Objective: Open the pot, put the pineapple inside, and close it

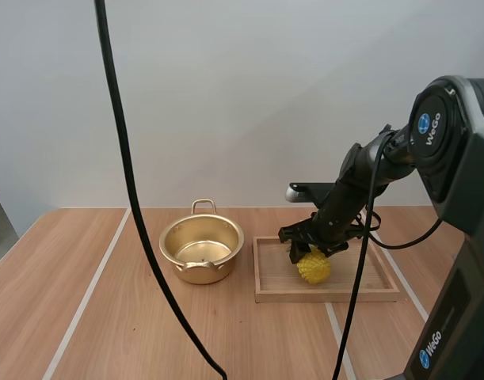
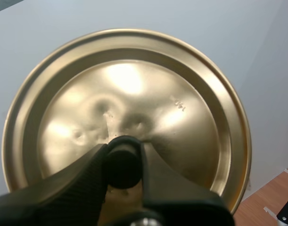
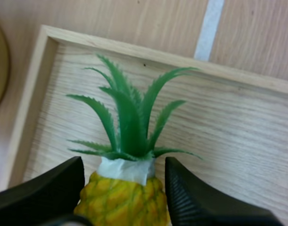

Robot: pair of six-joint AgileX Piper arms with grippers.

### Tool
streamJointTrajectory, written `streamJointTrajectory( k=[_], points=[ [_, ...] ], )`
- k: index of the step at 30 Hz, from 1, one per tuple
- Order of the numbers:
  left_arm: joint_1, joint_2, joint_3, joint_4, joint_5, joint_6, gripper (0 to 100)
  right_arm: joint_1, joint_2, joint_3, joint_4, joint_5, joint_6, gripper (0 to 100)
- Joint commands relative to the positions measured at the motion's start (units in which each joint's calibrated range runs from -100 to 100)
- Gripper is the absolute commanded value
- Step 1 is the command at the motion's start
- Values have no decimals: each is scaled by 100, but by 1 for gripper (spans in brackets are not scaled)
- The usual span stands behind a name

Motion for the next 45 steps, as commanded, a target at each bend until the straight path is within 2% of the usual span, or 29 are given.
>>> streamJointTrajectory(
  k=[1,7,9,14,19,23,26,29,32,35,37,40,45],
  points=[
    [-3,-41,-36,43,-114,-23,0,6,-140,-348,414,508,-195,0],
    [-3,-41,-36,112,-114,-23,0,6,-539,-951,1819,1288,-1189,0],
    [-3,-41,-36,124,-114,-23,0,6,-654,-1267,2447,2050,-1650,0],
    [-3,-56,-36,134,-114,-23,0,6,-686,-1862,3099,3204,-2057,0],
    [-3,-180,-36,174,-200,-23,0,6,-686,-2296,3746,3212,-2400,0],
    [-3,-278,-122,174,-238,-23,0,6,-697,-2529,4018,3212,-2429,0],
    [-3,-364,-152,174,-329,-13,0,6,-754,-2751,3912,3212,-2429,0],
    [-3,-473,-152,221,-329,48,0,6,-967,-2960,3453,3146,-2274,0],
    [-3,-520,-152,347,-329,48,0,6,-1199,-3055,2963,2229,-2053,0],
    [-3,-561,-152,503,-329,48,0,6,-1910,-3072,1942,396,-1328,0],
    [-3,-561,-152,503,-329,48,0,6,-2341,-3072,1550,-370,-1007,0],
    [-3,-561,-152,478,-329,48,0,6,-2980,-3072,1224,-1514,-673,0],
    [-3,-561,-152,479,-364,48,0,6,-3748,-3072,981,-2887,-563,0]
  ],
)
